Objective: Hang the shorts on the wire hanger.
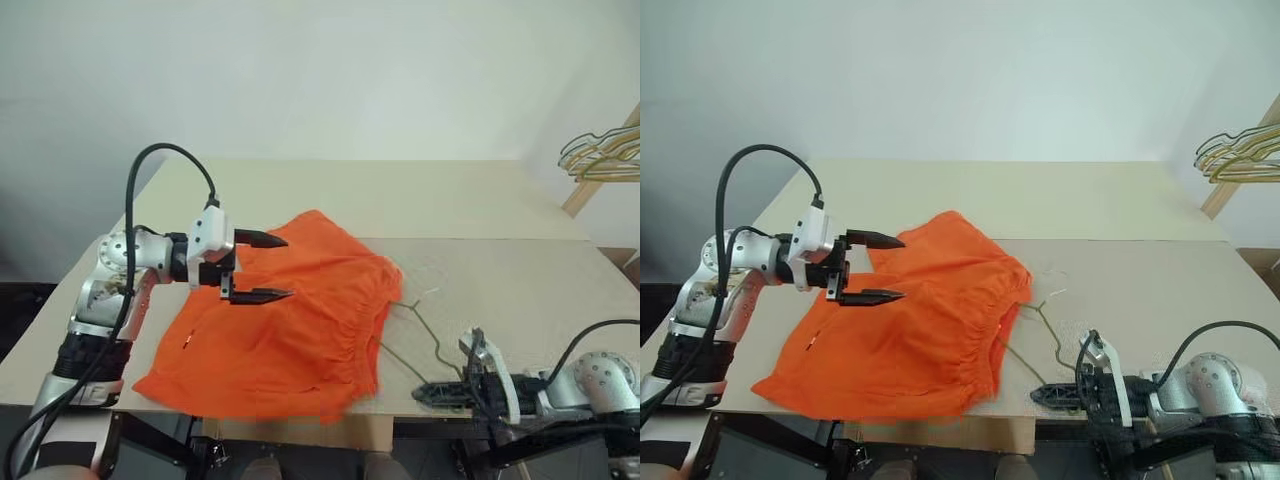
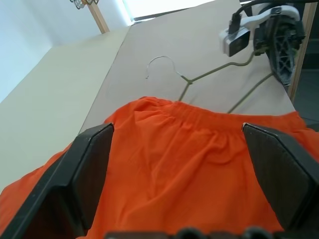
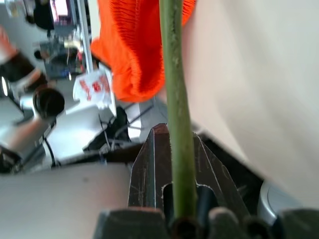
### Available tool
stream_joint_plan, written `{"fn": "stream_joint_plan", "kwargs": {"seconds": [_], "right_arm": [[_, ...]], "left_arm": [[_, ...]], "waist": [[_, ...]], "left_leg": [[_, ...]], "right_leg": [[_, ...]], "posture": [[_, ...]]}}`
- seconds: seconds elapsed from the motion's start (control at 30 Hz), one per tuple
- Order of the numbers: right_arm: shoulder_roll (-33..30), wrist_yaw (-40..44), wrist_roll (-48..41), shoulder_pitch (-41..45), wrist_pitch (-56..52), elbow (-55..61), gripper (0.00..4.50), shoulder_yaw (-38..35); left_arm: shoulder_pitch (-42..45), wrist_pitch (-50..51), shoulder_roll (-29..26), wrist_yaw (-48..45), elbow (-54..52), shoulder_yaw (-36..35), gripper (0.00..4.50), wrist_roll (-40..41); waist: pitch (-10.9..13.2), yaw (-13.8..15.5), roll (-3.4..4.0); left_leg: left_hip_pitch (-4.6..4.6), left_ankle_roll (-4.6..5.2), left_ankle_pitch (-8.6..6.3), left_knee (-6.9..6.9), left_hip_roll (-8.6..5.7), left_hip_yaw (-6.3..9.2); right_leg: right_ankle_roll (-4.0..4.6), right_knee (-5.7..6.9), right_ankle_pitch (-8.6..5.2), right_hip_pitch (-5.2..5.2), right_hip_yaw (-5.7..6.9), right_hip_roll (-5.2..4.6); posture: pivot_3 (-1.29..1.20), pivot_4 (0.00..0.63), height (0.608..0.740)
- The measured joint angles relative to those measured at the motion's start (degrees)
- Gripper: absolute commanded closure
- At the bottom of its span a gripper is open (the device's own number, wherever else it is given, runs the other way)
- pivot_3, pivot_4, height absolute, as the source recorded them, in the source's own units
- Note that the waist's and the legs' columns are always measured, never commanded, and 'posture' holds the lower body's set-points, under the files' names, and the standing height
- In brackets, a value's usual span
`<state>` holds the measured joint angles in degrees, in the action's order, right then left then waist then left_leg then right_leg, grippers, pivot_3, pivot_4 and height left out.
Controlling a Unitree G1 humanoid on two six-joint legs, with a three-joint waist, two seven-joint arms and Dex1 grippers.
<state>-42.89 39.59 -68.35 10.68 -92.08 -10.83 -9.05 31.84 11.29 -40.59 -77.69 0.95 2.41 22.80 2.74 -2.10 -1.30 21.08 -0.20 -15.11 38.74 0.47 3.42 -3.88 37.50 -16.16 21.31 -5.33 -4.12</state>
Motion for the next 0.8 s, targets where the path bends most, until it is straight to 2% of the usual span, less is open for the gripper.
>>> {"fn": "stream_joint_plan", "kwargs": {"seconds": [0.17,0.4,0.5,0.8], "right_arm": [[5.0,-6.0,0.7,2.8,0.0,-4.2,4.5,-6.8],[7.9,-7.8,1.1,4.7,0.0,-4.4,4.5,-7.4],[9.8,-9.9,4.1,9.0,0.1,-9.0,4.5,-8.6],[13.6,-11.5,8.7,12.7,0.5,-11.9,4.5,-12.6]], "left_arm": [[0.6,-0.3,0.3,-0.1,0.5,0.2,0.03,-0.3],[0.6,-0.5,0.3,-0.2,0.6,0.2,0.03,-0.3],[0.6,-0.6,0.3,-0.2,0.6,0.2,0.03,-0.4],[0.1,-0.6,-0.1,0.0,-0.1,0.2,0.03,-0.4]], "waist": [[0.0,-0.2,-0.02],[0.0,-0.7,-0.02],[0.0,-0.9,-0.02],[0.0,-0.7,-0.02]], "left_leg": [[-0.01,0.0,0.0,0.01,0.04,0.0],[-0.03,0.02,-0.01,0.0,0.44,-0.03],[-0.09,0.02,-0.01,-0.01,0.54,-0.06],[-0.05,0.03,-0.02,-0.04,0.59,-0.06]], "right_leg": [[0.03,-0.03,0.02,-0.03,0.0,0.03],[0.22,-0.06,0.13,0.01,-0.07,0.46],[0.32,-0.22,0.26,-0.05,-0.14,0.61],[0.35,-0.33,0.29,-0.02,-0.14,0.65]], "posture": [[0.01,0.012,0.74],[0.01,0.014,0.74],[0.02,0.014,0.74],[0.04,0.018,0.74]]}}
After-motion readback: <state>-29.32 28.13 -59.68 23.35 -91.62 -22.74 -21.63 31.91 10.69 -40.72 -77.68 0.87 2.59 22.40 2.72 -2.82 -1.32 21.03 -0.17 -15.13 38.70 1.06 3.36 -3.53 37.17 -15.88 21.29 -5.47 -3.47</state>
